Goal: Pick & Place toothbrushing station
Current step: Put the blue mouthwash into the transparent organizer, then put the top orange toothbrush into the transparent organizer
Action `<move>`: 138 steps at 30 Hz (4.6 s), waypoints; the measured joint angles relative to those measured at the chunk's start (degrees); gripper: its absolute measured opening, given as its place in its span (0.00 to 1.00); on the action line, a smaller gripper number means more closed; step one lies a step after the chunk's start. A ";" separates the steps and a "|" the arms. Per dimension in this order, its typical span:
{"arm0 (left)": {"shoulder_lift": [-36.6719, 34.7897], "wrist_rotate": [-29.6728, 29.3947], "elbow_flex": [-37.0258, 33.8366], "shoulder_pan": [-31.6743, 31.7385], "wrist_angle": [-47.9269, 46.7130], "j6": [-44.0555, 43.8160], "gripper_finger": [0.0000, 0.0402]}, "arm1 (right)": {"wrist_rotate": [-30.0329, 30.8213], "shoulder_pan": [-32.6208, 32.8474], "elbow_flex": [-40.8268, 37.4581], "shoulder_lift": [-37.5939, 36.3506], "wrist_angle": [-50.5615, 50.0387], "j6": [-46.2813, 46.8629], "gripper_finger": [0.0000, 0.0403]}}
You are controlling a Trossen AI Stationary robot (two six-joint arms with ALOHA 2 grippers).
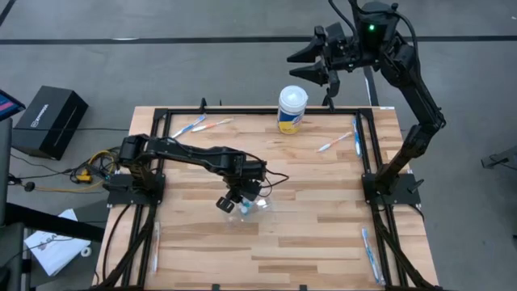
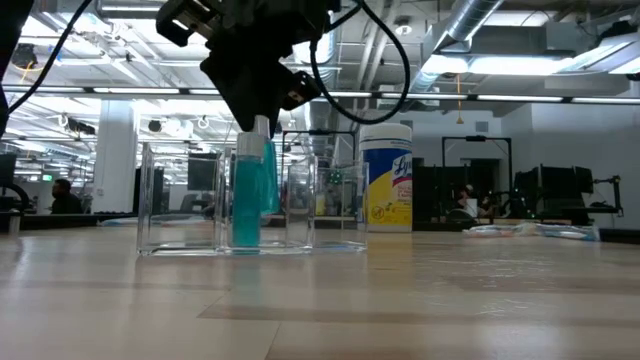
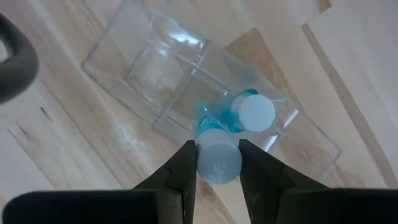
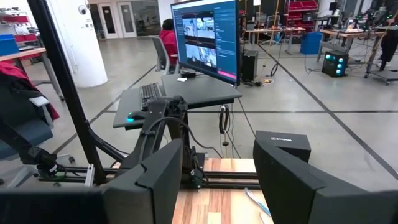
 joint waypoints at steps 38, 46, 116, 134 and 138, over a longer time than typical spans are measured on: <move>0.05 -1.26 -1.84 0.33 2.29 0.16 0.23 | -1.32 0.73 0.00 0.00 0.56 -0.48 0.47; 0.05 -1.08 -1.84 0.33 2.67 0.13 0.25 | -1.49 0.73 0.00 -0.02 0.68 -0.48 0.47; -30.27 -23.09 11.65 21.84 21.92 -27.69 0.50 | 0.32 -1.08 -0.07 -0.72 7.30 0.02 0.47; -21.19 -17.94 -14.33 37.81 21.03 -24.39 0.50 | 0.44 0.03 -0.28 -0.76 10.13 1.51 0.47; -16.17 -15.35 -14.87 42.94 22.05 -19.75 0.50 | 3.38 -0.59 -0.28 -0.76 10.25 2.79 0.47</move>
